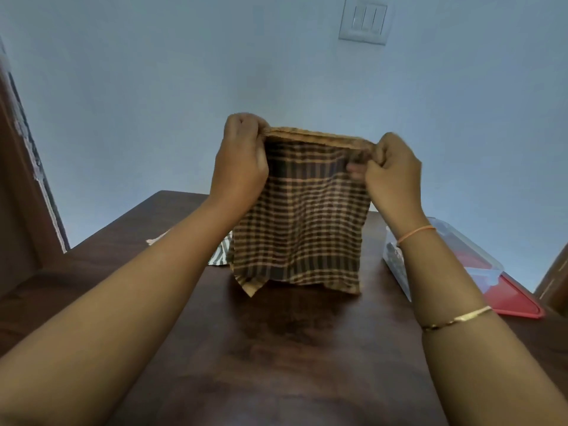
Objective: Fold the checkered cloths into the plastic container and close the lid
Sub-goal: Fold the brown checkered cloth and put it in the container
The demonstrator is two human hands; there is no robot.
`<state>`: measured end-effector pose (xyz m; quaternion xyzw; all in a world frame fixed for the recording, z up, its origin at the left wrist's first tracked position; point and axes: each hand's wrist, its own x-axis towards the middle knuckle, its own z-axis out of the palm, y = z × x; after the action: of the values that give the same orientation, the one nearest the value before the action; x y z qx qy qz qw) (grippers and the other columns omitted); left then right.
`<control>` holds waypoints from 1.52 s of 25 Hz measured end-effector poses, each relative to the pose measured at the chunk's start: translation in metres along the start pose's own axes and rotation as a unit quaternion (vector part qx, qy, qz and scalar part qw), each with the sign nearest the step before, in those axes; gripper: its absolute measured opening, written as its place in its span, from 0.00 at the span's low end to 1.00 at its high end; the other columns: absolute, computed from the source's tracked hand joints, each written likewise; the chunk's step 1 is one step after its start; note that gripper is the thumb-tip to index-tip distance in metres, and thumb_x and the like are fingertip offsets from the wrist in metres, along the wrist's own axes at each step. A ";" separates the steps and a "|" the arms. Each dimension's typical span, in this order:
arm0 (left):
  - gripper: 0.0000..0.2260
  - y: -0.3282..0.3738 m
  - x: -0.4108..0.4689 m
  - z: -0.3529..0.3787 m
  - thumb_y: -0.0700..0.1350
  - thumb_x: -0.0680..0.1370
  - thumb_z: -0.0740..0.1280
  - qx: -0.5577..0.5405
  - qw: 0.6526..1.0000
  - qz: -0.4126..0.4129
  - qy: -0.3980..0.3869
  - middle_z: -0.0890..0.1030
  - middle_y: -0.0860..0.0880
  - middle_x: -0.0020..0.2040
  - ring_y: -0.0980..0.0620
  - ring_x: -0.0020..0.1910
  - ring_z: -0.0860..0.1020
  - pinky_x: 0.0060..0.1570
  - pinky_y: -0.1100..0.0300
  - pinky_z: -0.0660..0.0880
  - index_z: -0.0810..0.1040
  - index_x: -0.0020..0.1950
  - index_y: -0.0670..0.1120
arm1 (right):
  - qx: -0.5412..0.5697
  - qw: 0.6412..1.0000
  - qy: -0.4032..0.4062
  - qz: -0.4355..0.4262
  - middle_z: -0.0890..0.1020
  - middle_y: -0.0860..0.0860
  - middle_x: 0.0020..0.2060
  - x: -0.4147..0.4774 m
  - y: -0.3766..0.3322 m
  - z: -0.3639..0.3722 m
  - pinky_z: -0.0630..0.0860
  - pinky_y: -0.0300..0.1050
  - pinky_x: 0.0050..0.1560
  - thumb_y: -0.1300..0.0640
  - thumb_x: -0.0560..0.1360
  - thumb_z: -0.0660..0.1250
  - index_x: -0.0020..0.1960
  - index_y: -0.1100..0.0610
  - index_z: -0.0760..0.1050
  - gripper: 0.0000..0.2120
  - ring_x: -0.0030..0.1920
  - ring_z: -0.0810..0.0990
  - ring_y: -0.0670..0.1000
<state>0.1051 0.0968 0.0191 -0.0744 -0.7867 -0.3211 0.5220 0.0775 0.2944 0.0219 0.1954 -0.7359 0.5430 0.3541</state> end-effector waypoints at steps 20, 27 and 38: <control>0.12 0.004 0.050 -0.002 0.36 0.76 0.59 -0.016 1.000 0.016 0.000 0.82 0.46 0.53 0.50 0.54 0.78 0.53 0.66 0.70 0.79 0.56 0.42 | 0.273 0.938 0.084 0.198 0.78 0.58 0.41 0.054 0.002 -0.012 0.82 0.54 0.49 0.73 0.70 0.54 0.42 0.60 0.73 0.13 0.44 0.80 0.58; 0.06 0.008 -0.018 -0.023 0.44 0.78 0.65 -0.067 0.995 0.056 -0.038 0.79 0.58 0.39 0.65 0.37 0.74 0.42 0.72 0.69 0.79 0.48 0.44 | 0.082 0.986 0.052 0.139 0.77 0.55 0.31 -0.003 0.011 -0.047 0.76 0.49 0.35 0.65 0.67 0.56 0.31 0.54 0.73 0.11 0.29 0.73 0.53; 0.08 -0.018 -0.087 -0.057 0.54 0.71 0.72 0.024 0.647 -0.150 -0.748 0.82 0.60 0.37 0.65 0.39 0.79 0.49 0.69 0.73 0.84 0.44 0.52 | -0.241 0.664 -0.654 0.271 0.79 0.47 0.32 -0.051 0.036 -0.076 0.66 0.32 0.28 0.56 0.72 0.70 0.55 0.61 0.79 0.14 0.27 0.75 0.39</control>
<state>0.1797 0.0679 -0.0496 -0.1579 -0.9177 -0.2117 -0.2969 0.1113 0.3723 -0.0268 0.2002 -0.9041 0.1511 -0.3461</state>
